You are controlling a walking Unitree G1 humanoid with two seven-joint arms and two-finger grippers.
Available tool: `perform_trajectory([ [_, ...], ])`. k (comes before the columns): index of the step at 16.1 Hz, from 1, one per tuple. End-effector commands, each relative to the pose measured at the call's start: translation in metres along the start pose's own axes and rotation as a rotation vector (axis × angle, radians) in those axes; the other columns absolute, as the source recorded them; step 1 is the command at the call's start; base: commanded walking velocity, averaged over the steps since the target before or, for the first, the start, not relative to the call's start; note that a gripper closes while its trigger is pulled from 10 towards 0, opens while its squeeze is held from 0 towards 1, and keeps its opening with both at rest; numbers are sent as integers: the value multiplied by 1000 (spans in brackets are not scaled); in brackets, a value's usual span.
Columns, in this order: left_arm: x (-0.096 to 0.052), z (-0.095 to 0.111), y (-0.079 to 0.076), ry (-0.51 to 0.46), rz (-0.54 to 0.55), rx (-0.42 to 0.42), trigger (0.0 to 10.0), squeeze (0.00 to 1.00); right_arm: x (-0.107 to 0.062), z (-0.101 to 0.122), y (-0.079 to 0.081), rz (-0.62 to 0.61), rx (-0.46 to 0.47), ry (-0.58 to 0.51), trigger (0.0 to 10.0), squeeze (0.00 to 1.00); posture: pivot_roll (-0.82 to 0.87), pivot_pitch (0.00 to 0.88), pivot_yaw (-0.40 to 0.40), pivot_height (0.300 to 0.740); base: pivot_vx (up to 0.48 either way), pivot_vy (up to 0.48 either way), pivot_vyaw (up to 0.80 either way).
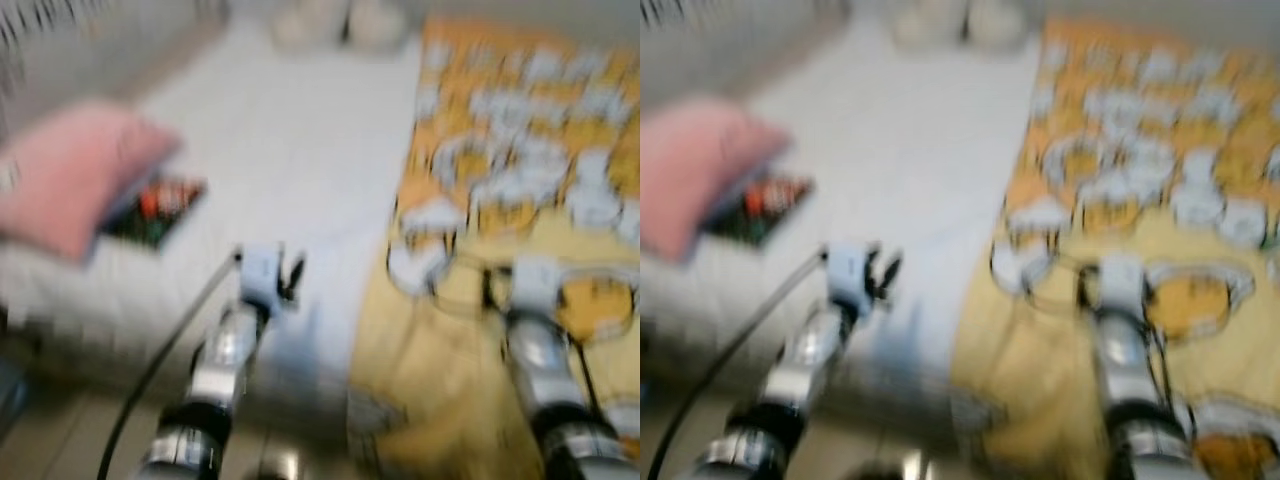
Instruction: Clean up the room
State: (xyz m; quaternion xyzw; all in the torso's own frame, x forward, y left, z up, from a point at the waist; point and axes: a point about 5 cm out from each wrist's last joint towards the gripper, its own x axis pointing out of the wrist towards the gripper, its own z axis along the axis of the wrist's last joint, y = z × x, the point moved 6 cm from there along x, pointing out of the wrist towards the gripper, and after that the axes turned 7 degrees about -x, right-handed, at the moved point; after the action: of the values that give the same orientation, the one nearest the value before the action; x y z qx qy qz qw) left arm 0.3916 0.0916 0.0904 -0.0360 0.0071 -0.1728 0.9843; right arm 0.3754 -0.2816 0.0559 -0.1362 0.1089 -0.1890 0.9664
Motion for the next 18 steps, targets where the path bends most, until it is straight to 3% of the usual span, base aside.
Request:
perform_trajectory([
  [1,-6,2,8,3,1,34,10000,0,1,-5,-4,-33,-20,35,10000,0,247,315,46,740,0,0,0],
  [4,-10,6,9,-8,-2,64,10000,0,-7,-42,8,65,12,181,10000,0,254,316,43,740,0,0,0],
  [7,-12,3,2,-3,-10,49,10000,0,-20,-69,1,133,-120,220,10000,0,212,308,15,740,0,0,0],
  [8,-14,-1,-2,5,-12,33,10000,0,-31,-90,-20,115,-166,256,10000,0,177,295,-4,740,0,0,0],
  [9,-14,-2,-3,9,-13,29,10000,0,-34,-96,-27,106,-175,267,10000,0,171,293,-8,740,0,0,0],
  [10,-14,-4,-5,13,-11,18,10000,0,-45,-115,-49,56,-177,310,10000,0,153,282,-28,740,0,0,0],
  [12,-15,-6,1,16,16,3,10000,0,-103,-174,-94,-30,-224,432,10000,0,115,259,-55,740,0,0,0],
  [13,-16,-7,3,20,23,2,10000,0,-116,-183,-98,-38,-228,443,10000,0,106,250,-59,740,0,0,0],
  [14,-16,-10,8,30,33,4,10000,0,-128,-185,-97,-40,-230,408,10000,0,101,233,-58,740,0,0,0],
  [16,-17,-12,14,39,49,20,10000,0,-120,-146,-69,18,-173,197,10000,0,81,203,-50,740,0,0,0],
  [18,-14,-13,18,50,65,61,10000,0,-101,-71,-13,147,-88,-78,10000,0,71,149,-40,740,0,0,0],
])
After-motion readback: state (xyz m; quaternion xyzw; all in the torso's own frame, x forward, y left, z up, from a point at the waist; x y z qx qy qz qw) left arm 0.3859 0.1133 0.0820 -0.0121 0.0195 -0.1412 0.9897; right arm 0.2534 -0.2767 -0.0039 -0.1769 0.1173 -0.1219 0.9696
